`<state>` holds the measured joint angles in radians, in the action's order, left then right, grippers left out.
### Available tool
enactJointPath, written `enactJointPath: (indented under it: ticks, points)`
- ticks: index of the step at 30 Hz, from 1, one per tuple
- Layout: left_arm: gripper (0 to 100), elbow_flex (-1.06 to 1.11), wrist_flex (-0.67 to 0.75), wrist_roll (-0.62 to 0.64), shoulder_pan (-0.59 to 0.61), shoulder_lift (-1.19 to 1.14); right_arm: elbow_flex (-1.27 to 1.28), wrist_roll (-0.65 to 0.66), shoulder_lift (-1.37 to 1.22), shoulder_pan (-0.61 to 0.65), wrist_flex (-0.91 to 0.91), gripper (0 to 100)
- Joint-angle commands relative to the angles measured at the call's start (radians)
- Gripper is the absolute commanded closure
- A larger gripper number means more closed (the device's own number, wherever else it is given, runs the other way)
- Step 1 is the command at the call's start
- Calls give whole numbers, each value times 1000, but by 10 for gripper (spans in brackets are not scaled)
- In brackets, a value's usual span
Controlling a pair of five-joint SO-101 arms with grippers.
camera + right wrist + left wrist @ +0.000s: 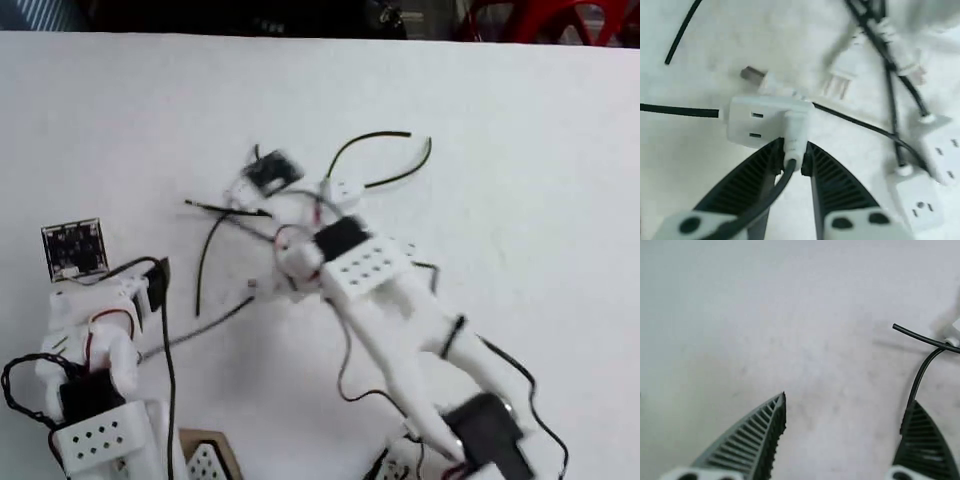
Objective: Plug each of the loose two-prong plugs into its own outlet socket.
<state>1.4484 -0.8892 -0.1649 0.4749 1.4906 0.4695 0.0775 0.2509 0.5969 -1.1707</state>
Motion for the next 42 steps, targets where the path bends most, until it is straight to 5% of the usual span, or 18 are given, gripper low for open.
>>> enactJointPath:
  ticks: [1,6,10,21,31,37,42]
  points:
    - [645,-12,25,-2,10,13,-20,-9,165,-145,24,981]
    - [645,-12,25,-5,10,13,-15,-17,222,-334,150,981]
    - [645,-11,25,-6,8,13,17,-175,154,-464,332,981]
    - [645,-8,26,-6,5,13,32,-410,-143,-550,667,981]
    - [645,-8,26,-6,5,13,-34,-454,-311,-555,673,974]
    - [645,-6,26,-6,5,13,-118,-460,-363,-536,530,849]
    - [645,-6,26,-6,5,13,-123,-456,-361,-522,481,840]
